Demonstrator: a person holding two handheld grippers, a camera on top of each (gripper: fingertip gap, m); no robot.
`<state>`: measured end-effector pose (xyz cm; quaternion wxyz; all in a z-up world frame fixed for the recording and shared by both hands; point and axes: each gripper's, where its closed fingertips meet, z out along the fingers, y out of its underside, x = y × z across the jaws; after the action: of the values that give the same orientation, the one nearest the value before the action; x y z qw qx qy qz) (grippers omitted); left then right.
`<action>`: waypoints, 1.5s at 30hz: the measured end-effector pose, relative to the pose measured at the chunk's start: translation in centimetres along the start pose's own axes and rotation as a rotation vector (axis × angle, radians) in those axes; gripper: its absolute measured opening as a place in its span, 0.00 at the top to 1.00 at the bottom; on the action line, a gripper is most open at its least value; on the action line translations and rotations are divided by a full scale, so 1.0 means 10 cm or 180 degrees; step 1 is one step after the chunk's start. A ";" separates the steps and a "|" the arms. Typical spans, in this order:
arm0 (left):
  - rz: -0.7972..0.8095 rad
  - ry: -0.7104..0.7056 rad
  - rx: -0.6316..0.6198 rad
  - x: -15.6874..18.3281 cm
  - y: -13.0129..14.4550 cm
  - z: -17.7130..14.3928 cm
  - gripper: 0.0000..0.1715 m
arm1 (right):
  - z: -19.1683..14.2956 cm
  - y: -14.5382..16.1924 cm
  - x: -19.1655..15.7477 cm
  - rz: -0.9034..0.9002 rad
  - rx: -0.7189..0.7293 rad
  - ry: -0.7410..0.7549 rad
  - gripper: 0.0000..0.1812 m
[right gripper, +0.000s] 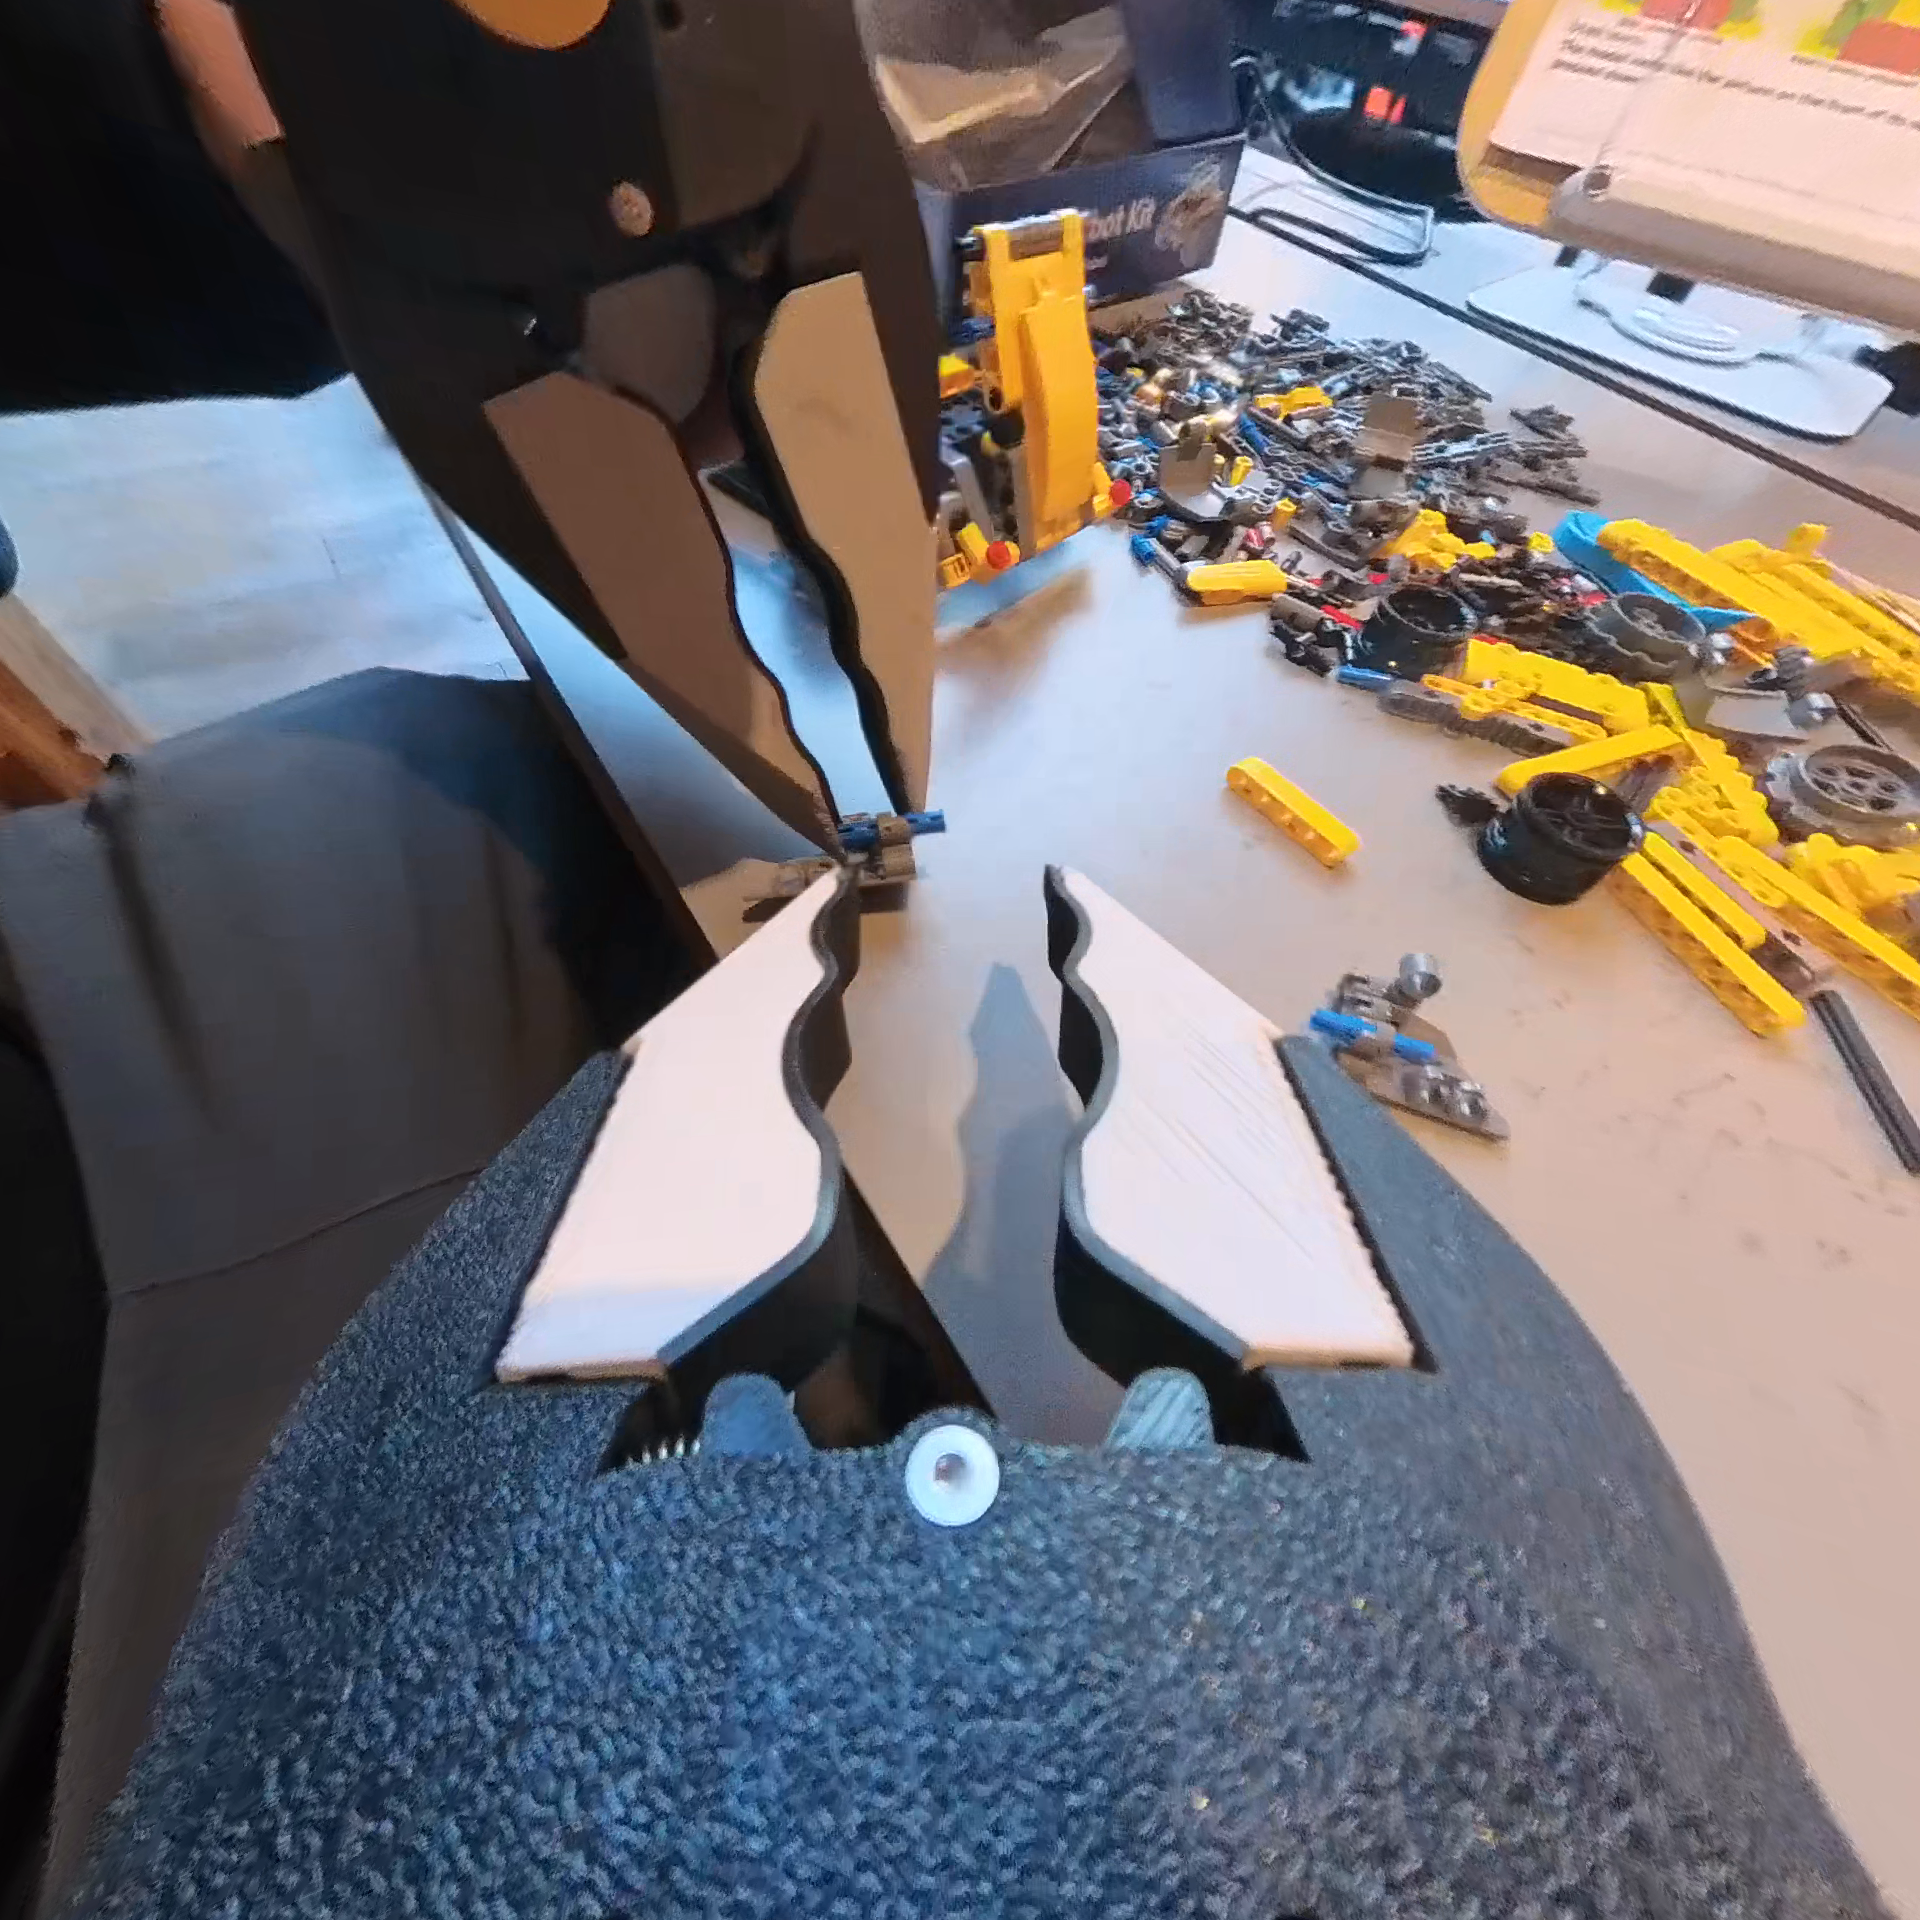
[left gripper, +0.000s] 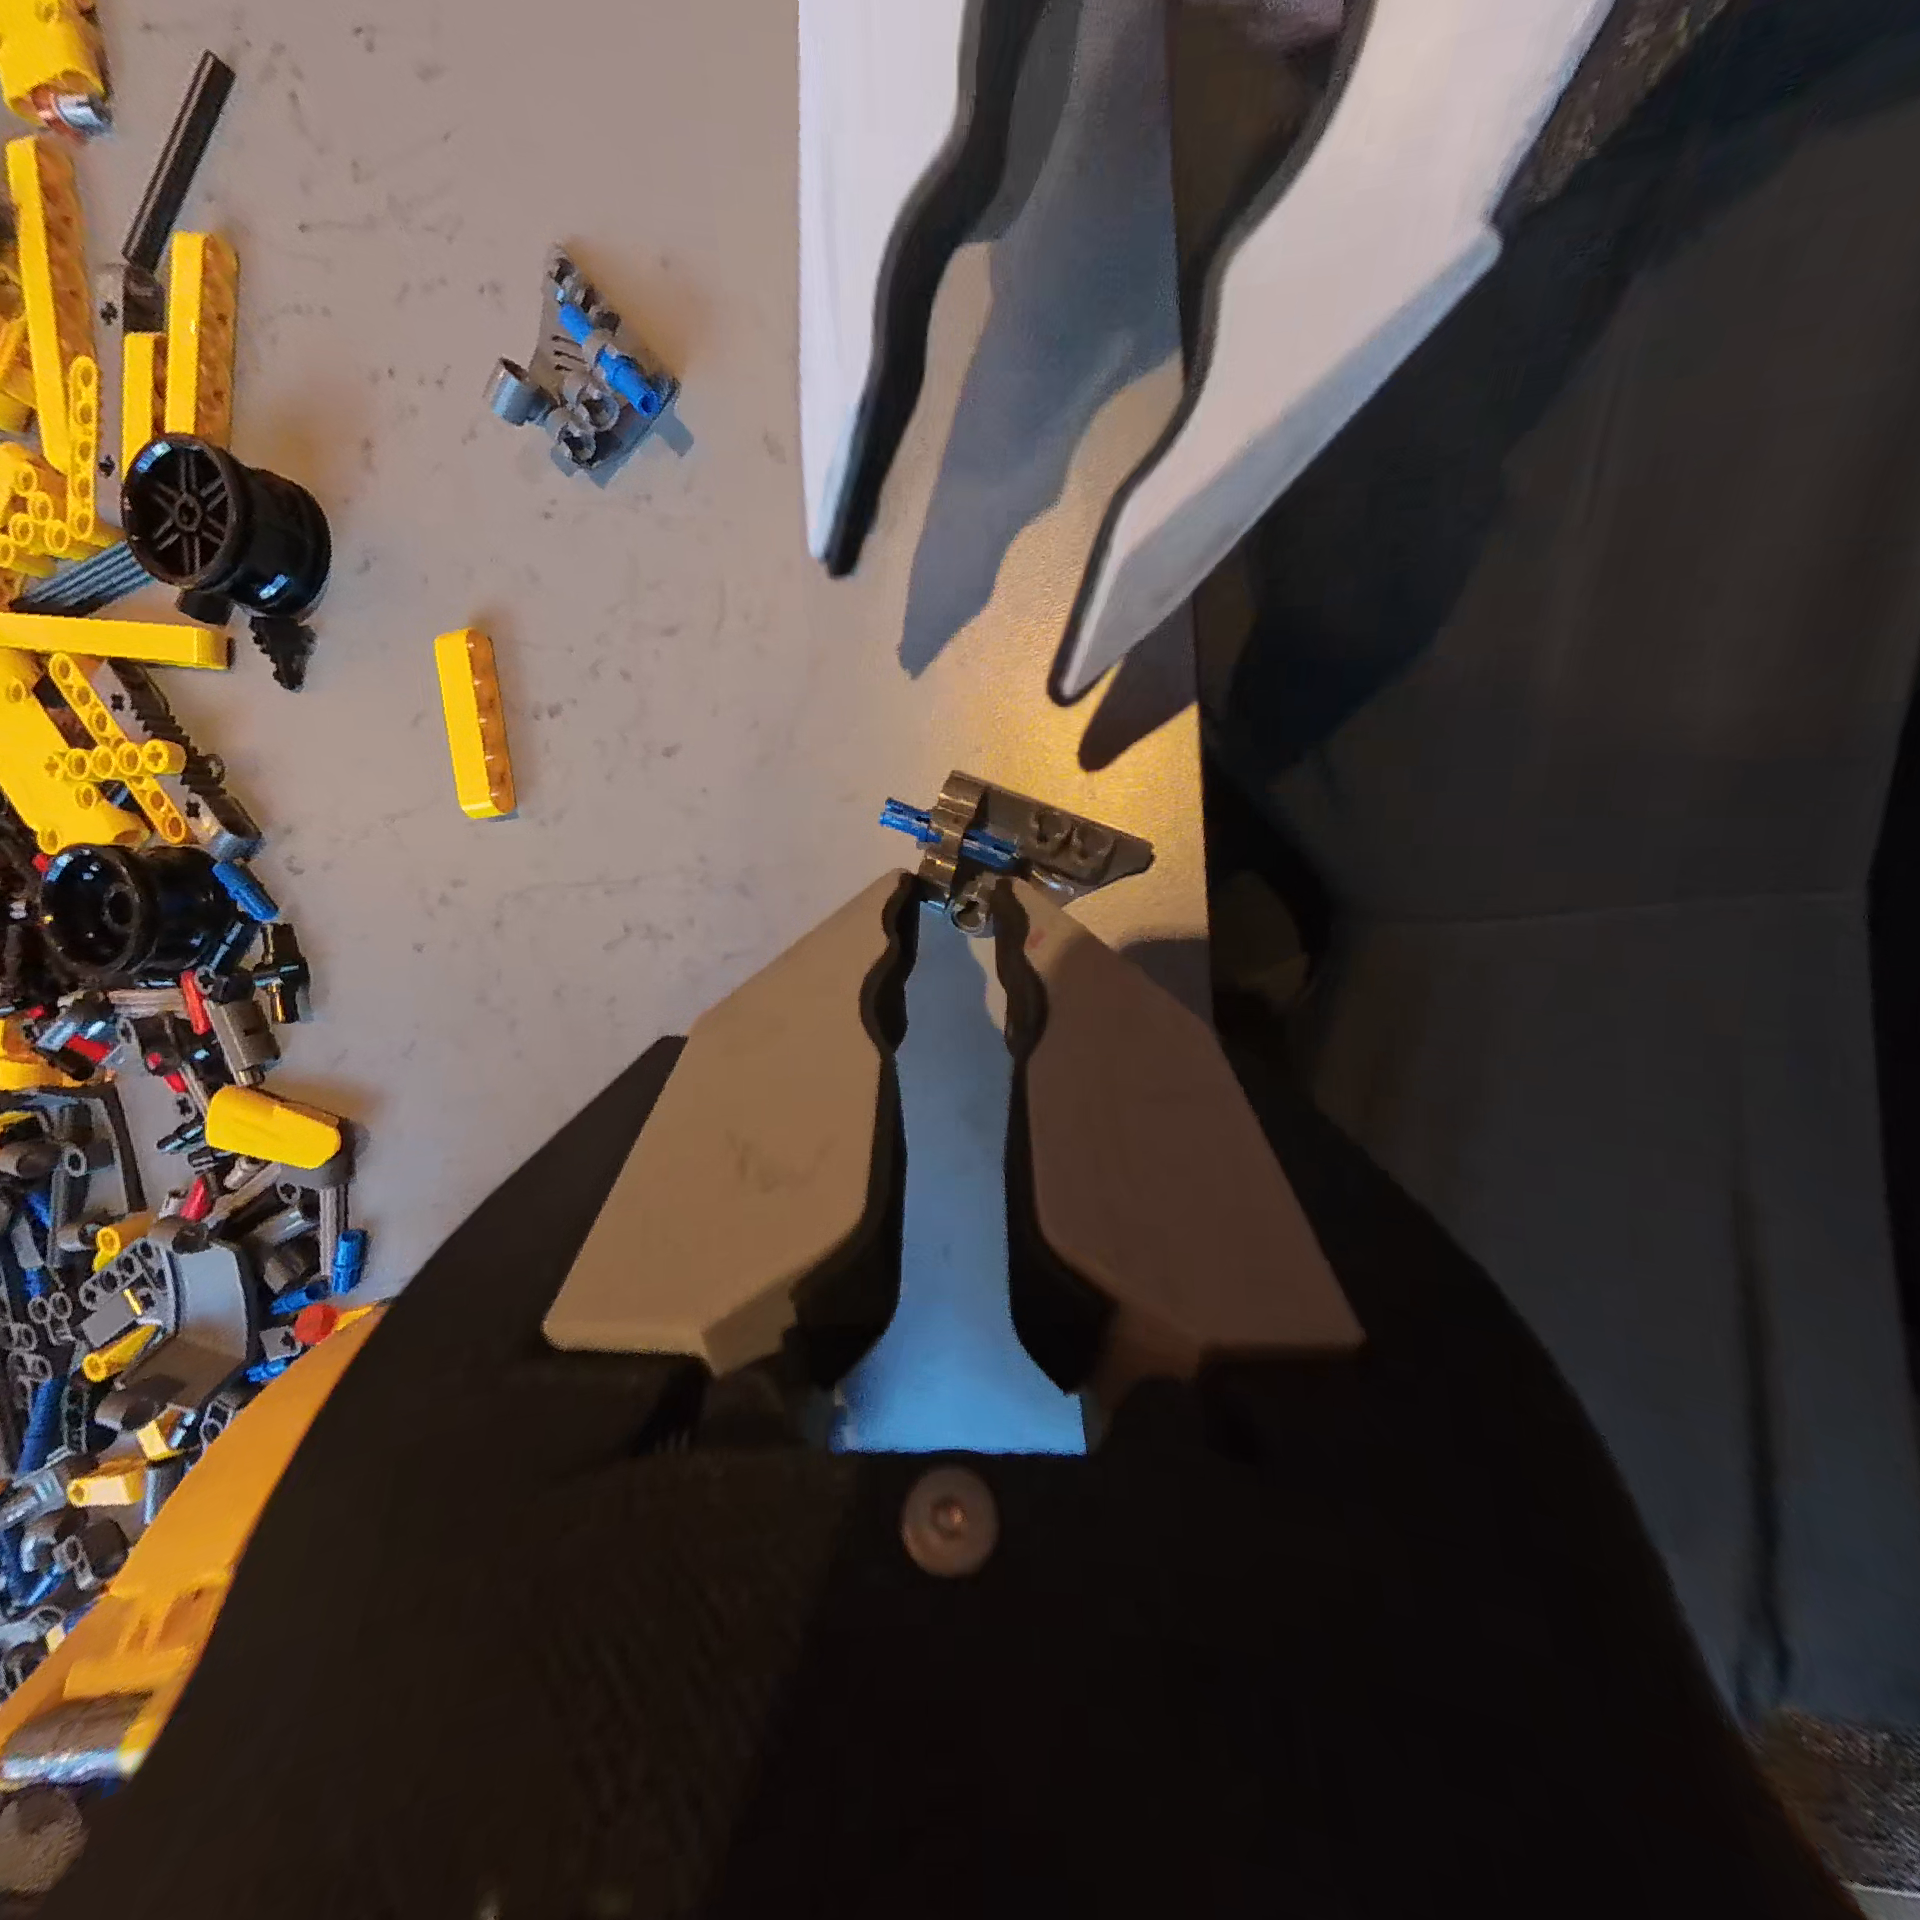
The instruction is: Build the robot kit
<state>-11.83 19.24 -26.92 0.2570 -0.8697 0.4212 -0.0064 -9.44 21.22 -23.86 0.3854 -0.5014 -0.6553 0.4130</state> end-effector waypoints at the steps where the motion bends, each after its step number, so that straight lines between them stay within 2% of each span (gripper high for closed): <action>1: -0.0026 -0.0001 -0.0006 0.00 0.00 0.00 0.93 | -0.02 0.01 0.01 0.0032 -0.0005 0.0016 0.80; 7: -0.0260 -0.0019 0.0031 -0.01 -0.01 0.02 0.93 | -0.03 0.13 -0.03 0.0019 -0.0108 0.0031 0.81; 11: -0.0618 0.0001 0.0112 -0.02 -0.01 0.03 0.92 | 0.00 0.16 -0.04 0.0009 -0.0140 0.0034 0.77; 28: -0.0959 -0.0001 0.0624 0.05 -0.09 0.05 0.90 | 0.03 0.12 -0.01 0.0005 0.0101 0.0058 0.76; 37: -0.0707 -0.0202 0.0657 0.04 -0.10 0.03 0.92 | 0.03 0.13 -0.03 -0.0113 0.0110 0.0059 0.76; 40: -0.0333 -0.0505 0.0608 -0.01 -0.13 -0.02 0.92 | 0.04 0.12 -0.03 -0.0091 0.0123 0.0035 0.76; 45: 0.0593 -0.1204 0.0688 -0.06 -0.25 -0.12 0.92 | 0.04 0.11 -0.02 -0.0055 0.0136 0.0039 0.77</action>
<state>-10.66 20.39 -24.69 0.4224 -0.7803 0.4409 0.1354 -9.40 21.11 -25.05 0.4035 -0.4899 -0.6483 0.4205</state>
